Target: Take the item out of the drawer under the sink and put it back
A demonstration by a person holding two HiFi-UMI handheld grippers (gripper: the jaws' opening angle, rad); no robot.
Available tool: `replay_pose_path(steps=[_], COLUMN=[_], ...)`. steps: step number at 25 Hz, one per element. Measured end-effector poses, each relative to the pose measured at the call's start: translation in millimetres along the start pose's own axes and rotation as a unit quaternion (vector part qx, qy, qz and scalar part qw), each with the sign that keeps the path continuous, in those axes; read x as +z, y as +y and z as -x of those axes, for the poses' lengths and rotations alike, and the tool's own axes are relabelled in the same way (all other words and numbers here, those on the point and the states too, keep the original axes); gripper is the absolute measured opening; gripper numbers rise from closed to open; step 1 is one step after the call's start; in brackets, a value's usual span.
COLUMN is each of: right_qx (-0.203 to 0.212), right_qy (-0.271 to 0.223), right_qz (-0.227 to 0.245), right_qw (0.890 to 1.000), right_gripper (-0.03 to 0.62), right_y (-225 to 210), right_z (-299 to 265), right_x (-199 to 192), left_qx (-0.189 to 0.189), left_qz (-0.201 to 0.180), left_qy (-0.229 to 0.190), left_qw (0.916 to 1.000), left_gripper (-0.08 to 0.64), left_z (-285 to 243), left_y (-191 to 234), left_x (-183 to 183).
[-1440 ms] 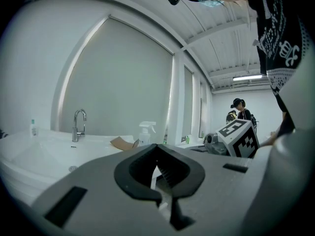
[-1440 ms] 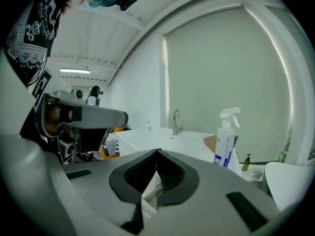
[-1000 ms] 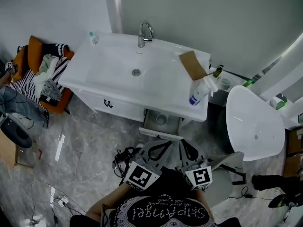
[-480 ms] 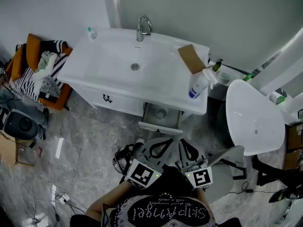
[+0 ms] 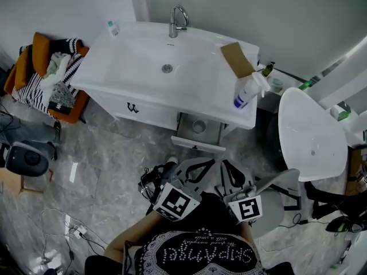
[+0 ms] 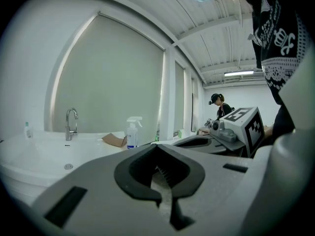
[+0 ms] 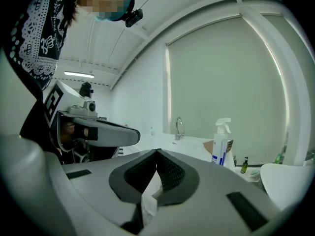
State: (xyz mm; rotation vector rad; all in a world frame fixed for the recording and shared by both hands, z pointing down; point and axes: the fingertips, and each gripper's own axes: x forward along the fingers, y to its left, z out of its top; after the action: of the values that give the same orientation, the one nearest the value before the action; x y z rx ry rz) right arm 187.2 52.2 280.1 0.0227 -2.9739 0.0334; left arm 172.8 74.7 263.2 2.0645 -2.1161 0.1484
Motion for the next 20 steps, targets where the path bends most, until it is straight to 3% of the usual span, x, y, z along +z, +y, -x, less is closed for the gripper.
replay_pose_path(steps=[6,14,20], right_qx=[0.011,0.066,0.063], right_qy=[0.004,0.027,0.02], right_qz=[-0.018,-0.033,-0.033], right_qw=[1.0,0.997,0.997], right_gripper=[0.018,0.02,0.02], right_y=[1.0,19.5,14.7], right_z=[-6.6,-17.3,-14.8], right_x=[-3.0,-14.4,-18.3], left_qx=[0.01,0.033,0.043], left_qz=[0.003,0.014,0.01], left_qy=[-0.003,-0.006,-0.003], left_qw=[0.9999,0.9993,0.999], left_gripper=[0.0,0.0,0.0], left_z=[6.9,19.3,24.2], left_y=[6.4,11.2,12.1], left_x=[-0.9,-4.7,-8.9])
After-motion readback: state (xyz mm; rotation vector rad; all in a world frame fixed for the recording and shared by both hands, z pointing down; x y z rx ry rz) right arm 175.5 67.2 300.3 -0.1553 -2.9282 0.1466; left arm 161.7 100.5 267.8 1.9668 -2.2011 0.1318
